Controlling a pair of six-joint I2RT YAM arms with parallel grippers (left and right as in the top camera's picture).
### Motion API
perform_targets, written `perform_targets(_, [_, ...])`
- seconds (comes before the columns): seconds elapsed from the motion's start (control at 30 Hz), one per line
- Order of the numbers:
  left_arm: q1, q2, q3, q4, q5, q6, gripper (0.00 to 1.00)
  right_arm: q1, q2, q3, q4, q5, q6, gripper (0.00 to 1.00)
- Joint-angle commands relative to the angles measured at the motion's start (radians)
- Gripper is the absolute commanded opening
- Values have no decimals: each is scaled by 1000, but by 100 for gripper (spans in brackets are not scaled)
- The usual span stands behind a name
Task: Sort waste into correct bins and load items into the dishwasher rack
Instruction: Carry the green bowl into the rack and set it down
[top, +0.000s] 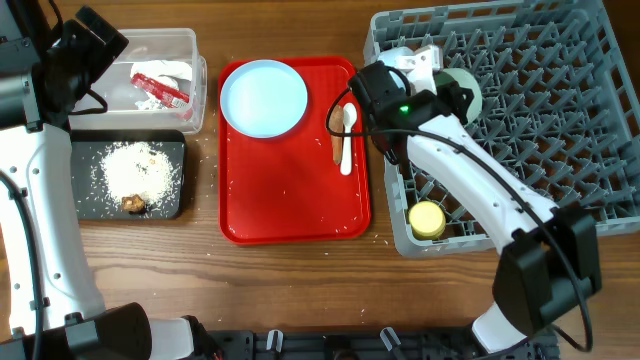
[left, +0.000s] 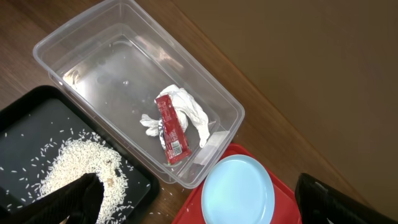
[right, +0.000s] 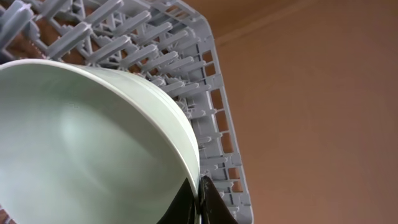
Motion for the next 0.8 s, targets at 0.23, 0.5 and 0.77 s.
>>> perform_targets(0.23, [-3,0,7,-1,-13,15,100,3,51,-2,-21,-139,-46,4])
perform_targets(0.5, [-3,0,7,-1,-13,15,100,3,51,-2,-19,-243,-151,16])
perform_targets(0.77, [-3,0,7,-1,-13,15,100,3,51,-1,-20,-373,-151,33])
